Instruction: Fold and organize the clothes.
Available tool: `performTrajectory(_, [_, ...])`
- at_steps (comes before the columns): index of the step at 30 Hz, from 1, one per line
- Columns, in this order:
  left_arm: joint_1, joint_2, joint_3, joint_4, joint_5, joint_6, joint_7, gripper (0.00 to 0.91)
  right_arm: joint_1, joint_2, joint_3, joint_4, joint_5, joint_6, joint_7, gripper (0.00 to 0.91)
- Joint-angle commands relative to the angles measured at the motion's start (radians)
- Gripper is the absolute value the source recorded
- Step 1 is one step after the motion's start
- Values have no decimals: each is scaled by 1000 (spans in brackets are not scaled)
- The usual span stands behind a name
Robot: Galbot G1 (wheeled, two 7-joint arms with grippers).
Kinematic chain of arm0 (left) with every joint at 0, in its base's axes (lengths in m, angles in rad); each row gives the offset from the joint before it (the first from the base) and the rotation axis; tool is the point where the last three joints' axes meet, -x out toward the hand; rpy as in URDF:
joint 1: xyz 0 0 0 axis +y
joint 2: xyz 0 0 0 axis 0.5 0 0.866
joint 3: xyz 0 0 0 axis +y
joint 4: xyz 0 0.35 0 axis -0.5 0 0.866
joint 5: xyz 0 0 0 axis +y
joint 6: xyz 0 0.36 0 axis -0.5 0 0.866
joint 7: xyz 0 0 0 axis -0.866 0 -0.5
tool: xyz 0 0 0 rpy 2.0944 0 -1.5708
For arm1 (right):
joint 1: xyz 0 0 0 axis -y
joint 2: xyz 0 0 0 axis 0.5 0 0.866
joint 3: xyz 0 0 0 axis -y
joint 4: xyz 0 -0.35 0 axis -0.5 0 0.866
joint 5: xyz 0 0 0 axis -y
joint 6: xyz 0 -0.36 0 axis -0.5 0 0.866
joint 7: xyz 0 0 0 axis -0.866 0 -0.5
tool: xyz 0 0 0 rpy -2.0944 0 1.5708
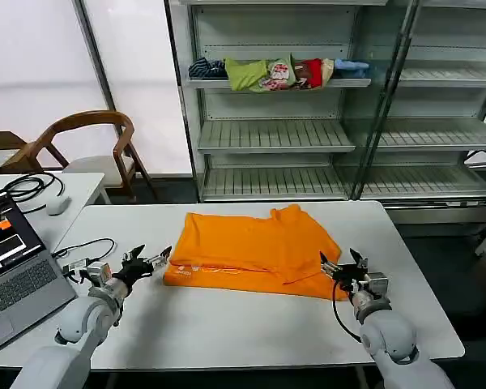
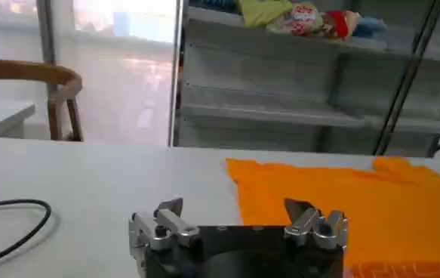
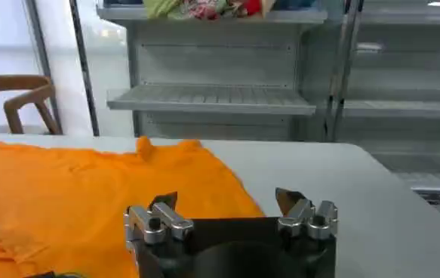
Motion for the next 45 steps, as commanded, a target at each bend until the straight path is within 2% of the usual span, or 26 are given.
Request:
performTrajectory(1, [122, 52, -14, -154, 11, 33, -2, 907, -147, -14, 46, 92, 3, 2, -1, 907])
performTrajectory(9, [170, 40, 8, -187, 39, 73, -37, 907, -209, -11, 57, 108, 4, -17, -8, 907])
performTrajectory(45, [73, 4, 77, -66, 69, 98, -110, 907, -161, 12, 23, 49, 3, -40, 14, 907])
